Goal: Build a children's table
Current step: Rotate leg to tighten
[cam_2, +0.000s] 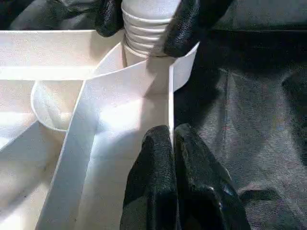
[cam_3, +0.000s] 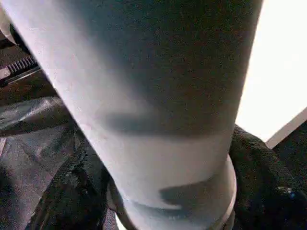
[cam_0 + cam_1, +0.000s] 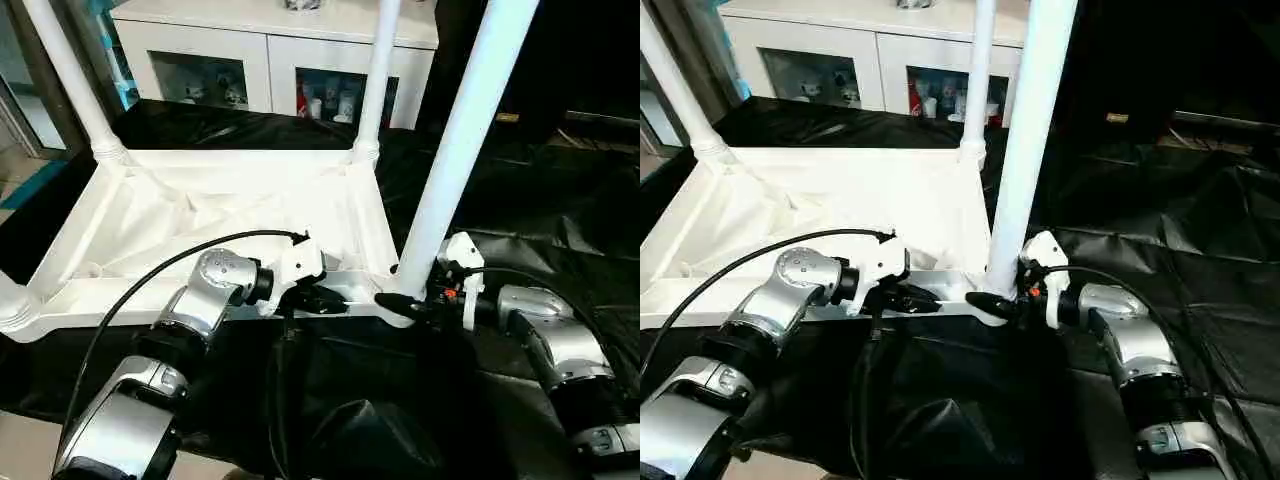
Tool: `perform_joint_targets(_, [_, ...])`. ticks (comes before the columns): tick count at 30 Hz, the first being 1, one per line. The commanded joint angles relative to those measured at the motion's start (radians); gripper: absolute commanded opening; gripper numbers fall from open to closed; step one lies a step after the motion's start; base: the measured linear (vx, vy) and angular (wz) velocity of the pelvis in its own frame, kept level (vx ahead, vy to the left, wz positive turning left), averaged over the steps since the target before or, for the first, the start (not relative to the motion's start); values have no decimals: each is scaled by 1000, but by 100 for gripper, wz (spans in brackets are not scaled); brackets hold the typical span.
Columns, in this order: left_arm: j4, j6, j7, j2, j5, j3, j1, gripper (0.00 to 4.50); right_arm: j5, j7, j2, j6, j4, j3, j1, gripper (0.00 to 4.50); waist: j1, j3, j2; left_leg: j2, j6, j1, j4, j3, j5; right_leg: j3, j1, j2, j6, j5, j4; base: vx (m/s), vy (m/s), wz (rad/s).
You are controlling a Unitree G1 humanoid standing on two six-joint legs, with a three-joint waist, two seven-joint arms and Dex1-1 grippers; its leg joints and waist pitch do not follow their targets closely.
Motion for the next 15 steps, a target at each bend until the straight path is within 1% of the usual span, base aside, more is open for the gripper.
perform_joint_targets(1, [-26, -4, -22, -22, -48, -9, 14, 0, 16, 40, 6, 16, -44, 35, 9, 286, 0, -60, -21, 68, 85, 12, -65, -26, -125, 47, 46, -89, -234, -158, -70, 0, 0, 0])
perform_joint_targets(5, [-30, -3, -22, -20, -47, -8, 18, 0, 18, 40, 10, 21, -45, 38, 15, 277, 0, -60, -22, 68, 85, 11, -65, -26, -127, 46, 46, -90, -229, -171, -71, 0, 0, 0])
perform_joint_targets(6, [-4, 1, 53, -30, -19, -1, 8, 0, 4, -45, 42, 16, -11, 17, 16, 277, 0, -60, -24, 68, 84, 11, -65, -26, -129, 46, 45, -90, -227, -177, -72, 0, 0, 0])
perform_joint_targets(7, [-4, 1, 53, -30, -19, -1, 8, 0, 4, -45, 42, 16, -11, 17, 16, 277, -2, -60, -22, 69, 82, 11, -66, -27, -129, 47, 43, -91, -226, -178, -71, 0, 0, 0])
perform_joint_targets(8, [11, 5, 91, -36, -5, 2, 1, 0, -7, -93, 58, 4, 11, 5, 13, 276, -4, -59, -22, 67, 74, 12, -67, -28, -141, 46, 42, -91, -222, -201, -75, 0, 0, 0])
perform_joint_targets(9, [11, 5, 91, -36, -5, 2, 1, 0, -7, -93, 58, 4, 11, 5, 13, 276, -6, -59, -23, 66, 70, 14, -67, -27, -146, 46, 41, -91, -219, -214, -77, 0, 0, 0])
perform_joint_targets(10, [68, 12, 214, -61, 27, 15, -31, 0, -25, -235, 107, -14, 79, -39, -6, 276, -11, -57, -24, 65, 57, 15, -70, -28, -154, 48, 38, -91, -211, -241, -81, 0, 0, 0])
perform_joint_targets(11, [102, 24, 293, -87, 38, 26, -56, 0, -25, -355, 149, -16, 130, -81, -24, 276, -13, -57, -19, 65, 46, 18, -71, -30, -161, 48, 35, -91, -211, -253, -82, 0, 0, 0])
perform_joint_targets(12, [121, 32, 336, -101, 44, 32, -69, 0, -24, -422, 172, -18, 157, -104, -35, 276, -18, -58, -20, 64, 25, 20, -74, -32, -179, 46, 38, -94, -208, -284, -85, 0, 0, 0])
perform_joint_targets(13, [125, 34, 347, -105, 45, 33, -72, 0, -24, -438, 178, -18, 164, -109, -37, 276, -20, -59, -23, 63, 20, 17, -75, -33, -174, 45, 41, -93, -205, -281, -84, 0, 0, 0])
perform_joint_targets(14, [146, 55, 405, -129, 50, 41, -91, 0, -18, -527, 209, -23, 198, -138, -53, 275, -23, -57, -24, 63, 22, 16, -76, -33, -175, 46, 42, -91, -202, -266, -85, 0, 0, 0])
perform_joint_targets(15, [163, 71, 452, -151, 51, 49, -107, 0, -9, -591, 234, -24, 224, -160, -65, 275, -26, -57, -26, 64, 23, 17, -75, -31, -176, 48, 39, -93, -203, -260, -84, 0, 0, 0])
